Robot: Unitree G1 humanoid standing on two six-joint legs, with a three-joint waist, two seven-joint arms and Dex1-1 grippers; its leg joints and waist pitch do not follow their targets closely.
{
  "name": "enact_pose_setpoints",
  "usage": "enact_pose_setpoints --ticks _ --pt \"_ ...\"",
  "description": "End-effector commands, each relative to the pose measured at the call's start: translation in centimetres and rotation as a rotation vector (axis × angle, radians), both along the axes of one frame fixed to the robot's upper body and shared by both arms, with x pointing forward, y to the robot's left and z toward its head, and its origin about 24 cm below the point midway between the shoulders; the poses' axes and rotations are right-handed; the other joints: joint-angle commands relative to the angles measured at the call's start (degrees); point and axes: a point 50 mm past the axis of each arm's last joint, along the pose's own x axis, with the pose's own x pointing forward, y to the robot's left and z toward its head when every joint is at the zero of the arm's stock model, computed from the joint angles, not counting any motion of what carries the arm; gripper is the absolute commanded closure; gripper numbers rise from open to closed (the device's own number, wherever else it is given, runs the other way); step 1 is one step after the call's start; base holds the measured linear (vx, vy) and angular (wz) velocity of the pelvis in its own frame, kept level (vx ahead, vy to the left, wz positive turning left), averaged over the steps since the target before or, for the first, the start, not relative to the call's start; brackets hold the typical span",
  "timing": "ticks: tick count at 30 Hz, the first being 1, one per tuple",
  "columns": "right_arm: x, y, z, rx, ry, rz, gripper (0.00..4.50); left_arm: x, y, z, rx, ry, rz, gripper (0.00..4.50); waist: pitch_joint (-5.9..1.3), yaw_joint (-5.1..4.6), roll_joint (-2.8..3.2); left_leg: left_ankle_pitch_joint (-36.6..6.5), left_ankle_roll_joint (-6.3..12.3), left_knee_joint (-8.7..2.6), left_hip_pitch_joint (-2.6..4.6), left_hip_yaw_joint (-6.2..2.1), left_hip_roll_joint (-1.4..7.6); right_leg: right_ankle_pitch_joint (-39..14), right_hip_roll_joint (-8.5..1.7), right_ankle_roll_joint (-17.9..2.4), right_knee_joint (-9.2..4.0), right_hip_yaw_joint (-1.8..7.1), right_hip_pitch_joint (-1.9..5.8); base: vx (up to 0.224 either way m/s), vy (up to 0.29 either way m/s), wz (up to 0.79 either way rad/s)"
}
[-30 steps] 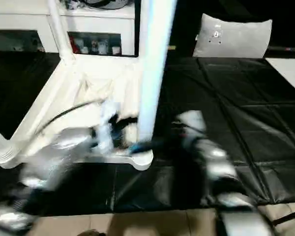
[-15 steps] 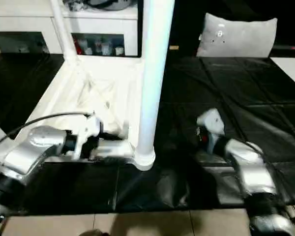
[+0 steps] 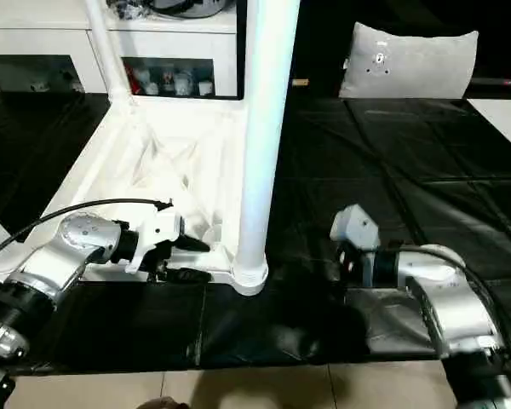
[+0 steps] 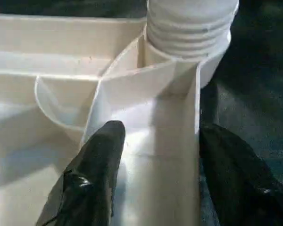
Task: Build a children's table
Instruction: Rotate leg to tighten
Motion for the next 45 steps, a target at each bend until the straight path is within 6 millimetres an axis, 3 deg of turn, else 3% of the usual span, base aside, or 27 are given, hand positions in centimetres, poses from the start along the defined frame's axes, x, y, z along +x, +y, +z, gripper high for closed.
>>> enact_pose_setpoints --ticks 1,16,19,20,28,31,32,34,36,37,39,41,45 --pt "-0.1 0.1 0.6 0.007 -0.005 0.018 0.0 0.2 0.1 0.4 0.022 -0.003 -0.026 2.2 -3.73 0.35 -0.17 -7.1 4.51 -3.78 0.69 -1.49 4.02 -2.5 -5.49 -14.6 -4.39 2.76 2.32 0.0 0.0 0.0" --pt "-0.1 0.9 0.8 0.041 0.019 0.032 0.0 0.3 0.4 -0.1 0.015 0.043 -0.033 3.38 -3.67 0.5 0.15 -8.1 3.62 -3.85 0.8 -1.52 4.11 -3.0 -5.68 -15.3 -4.45 2.82 2.29 0.0 0.0 0.0" --pt "-0.2 1.0 0.8 0.053 0.033 0.038 0.0 0.2 0.4 -0.4 0.027 0.059 -0.037 3.45 -3.75 0.56 0.05 -7.8 3.55 -3.83 0.78 -1.5 4.11 -2.3 -5.63 -15.4 -4.4 2.83 2.36 0.0 0.0 0.0" --pt "-0.2 1.0 0.8 0.052 0.034 0.038 0.0 0.2 0.5 -0.5 0.028 0.061 -0.038 3.69 -3.75 0.57 0.06 -7.8 3.54 -3.84 0.79 -1.53 4.13 -2.2 -5.67 -15.4 -4.37 2.81 2.37 0.0 0.0 0.0" --pt "-0.1 1.2 0.8 0.06 0.05 0.062 0.0 0.1 0.5 -0.8 0.032 0.079 -0.041 4.22 -3.59 0.72 0.04 -9.3 3.08 -3.93 0.92 -1.49 4.14 -5.5 -5.81 -15.0 -4.76 2.87 2.3 0.0 0.0 0.0" --pt "-0.1 1.7 0.8 0.092 0.088 0.099 0.0 0.0 0.5 -0.8 0.023 0.09 -0.057 4.46 -3.57 0.77 0.31 -9.9 2.76 -4.01 0.97 -1.54 4.21 -6.4 -5.78 -14.9 -4.83 2.89 2.24 0.0 0.0 0.0" --pt "0.2 1.9 0.9 0.119 0.105 0.108 0.3 -0.1 0.2 -0.7 0.003 0.094 -0.07 4.5 -3.62 0.79 0.28 -9.6 2.82 -4.04 0.9 -1.57 4.23 -5.8 -5.74 -15.0 -4.73 2.86 2.31 0.0 0.0 0.0" --pt "0.6 2.1 1.0 0.143 0.121 0.114 0.3 -0.2 -0.2 -0.5 -0.021 0.099 -0.089 4.5 -3.78 0.73 0.32 -8.7 2.99 -4.0 0.86 -1.56 4.26 -4.1 -5.7 -15.4 -4.47 2.78 2.28 0.0 0.0 0.0" --pt "0.9 2.2 0.9 0.147 0.125 0.114 0.61 -0.4 -0.5 -0.4 -0.028 0.101 -0.109 4.5 -3.91 0.78 0.25 -7.7 3.2 -3.83 0.89 -1.49 4.26 -2.1 -5.79 -16.1 -4.24 2.76 2.23 0.0 0.0 0.0" --pt "1.3 2.4 0.5 0.141 0.156 0.14 0.61 -1.0 -1.5 -0.6 -0.029 0.106 -0.169 4.5 -4.0 0.81 0.23 -7.3 3.28 -3.82 0.88 -1.49 4.3 -1.3 -5.82 -16.3 -4.14 2.76 2.29 0.0 0.0 0.0" --pt "1.6 2.6 0.3 0.145 0.177 0.152 0.73 -1.5 -2.2 -0.7 -0.036 0.109 -0.205 4.5 -4.14 1.08 -0.03 -5.0 4.11 -3.61 0.73 -1.33 4.35 2.5 -5.74 -17.0 -3.7 2.7 2.34 0.0 0.0 0.0" --pt "1.9 2.7 0.3 0.153 0.189 0.158 1.05 -1.8 -2.8 -0.8 -0.06 0.112 -0.222 4.5 -4.19 1.38 0.08 -4.3 5.0 -3.45 0.71 -1.22 4.25 4.0 -5.66 -17.1 -3.58 2.62 2.3 0.0 0.0 0.0" --pt "2.2 2.9 0.3 0.164 0.217 0.177 1.36 -1.8 -3.6 -1.1 -0.086 0.09 -0.2 4.5 -4.09 1.89 -0.22 -4.8 5.39 -3.46 0.75 -1.19 4.24 1.7 -5.74 -16.2 -3.77 2.56 2.26 0.0 0.0 0.0"
